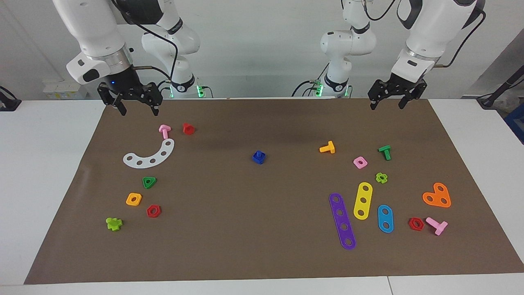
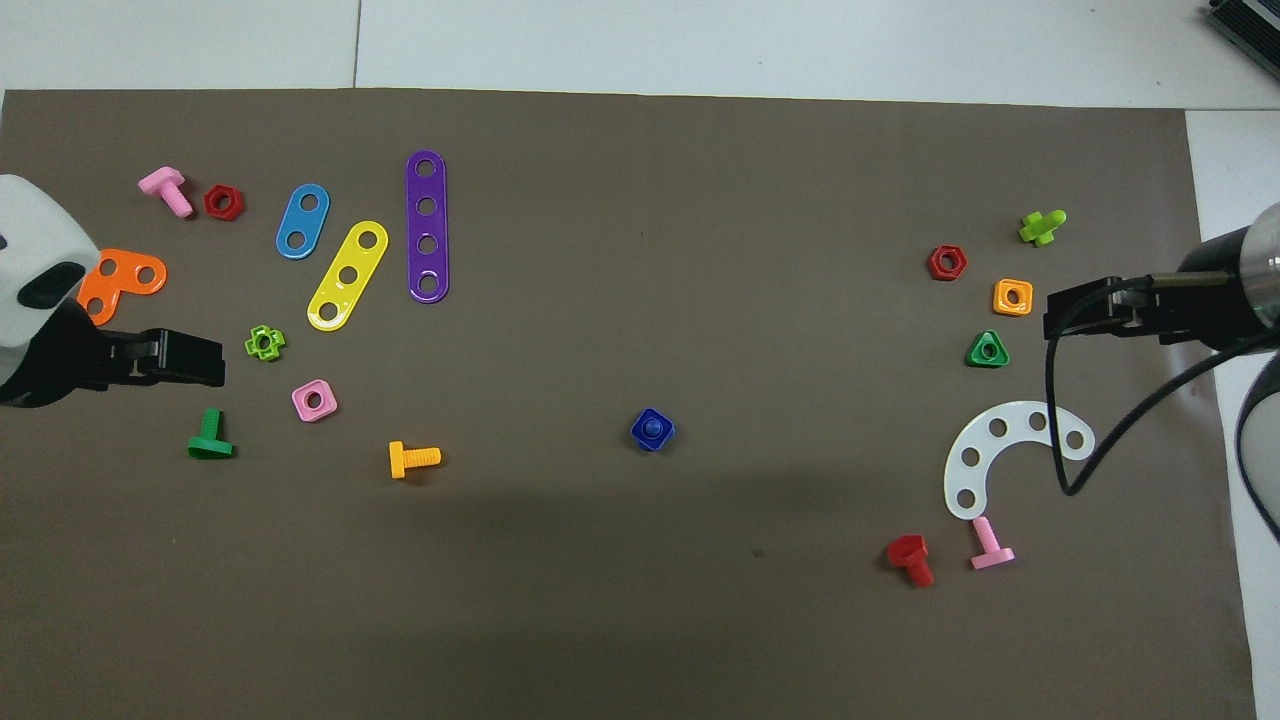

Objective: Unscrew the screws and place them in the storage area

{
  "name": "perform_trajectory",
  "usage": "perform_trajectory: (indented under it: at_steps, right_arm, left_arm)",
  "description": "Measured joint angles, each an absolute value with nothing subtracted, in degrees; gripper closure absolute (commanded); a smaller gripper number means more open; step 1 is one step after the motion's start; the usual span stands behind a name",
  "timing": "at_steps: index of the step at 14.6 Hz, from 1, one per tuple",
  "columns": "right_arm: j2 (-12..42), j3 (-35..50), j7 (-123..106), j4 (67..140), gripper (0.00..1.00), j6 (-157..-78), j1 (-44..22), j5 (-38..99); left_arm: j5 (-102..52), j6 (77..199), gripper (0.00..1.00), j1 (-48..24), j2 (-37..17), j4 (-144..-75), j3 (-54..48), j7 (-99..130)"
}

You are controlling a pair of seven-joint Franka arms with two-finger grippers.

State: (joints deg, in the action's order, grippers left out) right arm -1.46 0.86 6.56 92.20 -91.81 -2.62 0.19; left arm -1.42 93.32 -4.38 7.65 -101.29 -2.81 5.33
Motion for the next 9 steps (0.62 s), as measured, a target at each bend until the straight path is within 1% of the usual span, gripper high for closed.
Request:
perform_trajectory:
  at_steps: [6, 9]
  right_arm:
    - [-1.5, 0.9, 6.6, 92.2, 0.0, -91.8, -2.6, 0.2]
    - [-1.5, 0.9, 6.6, 92.2, 0.0, -91.8, -2.6, 0.2]
  left_arm:
    - [-1.5, 93.3, 0.0, -4.8, 7.7, -101.7, -3.1, 5.3]
    - [-1.5, 93.3, 0.0, -7.8, 7.7, -102.0, -3.4, 5.6]
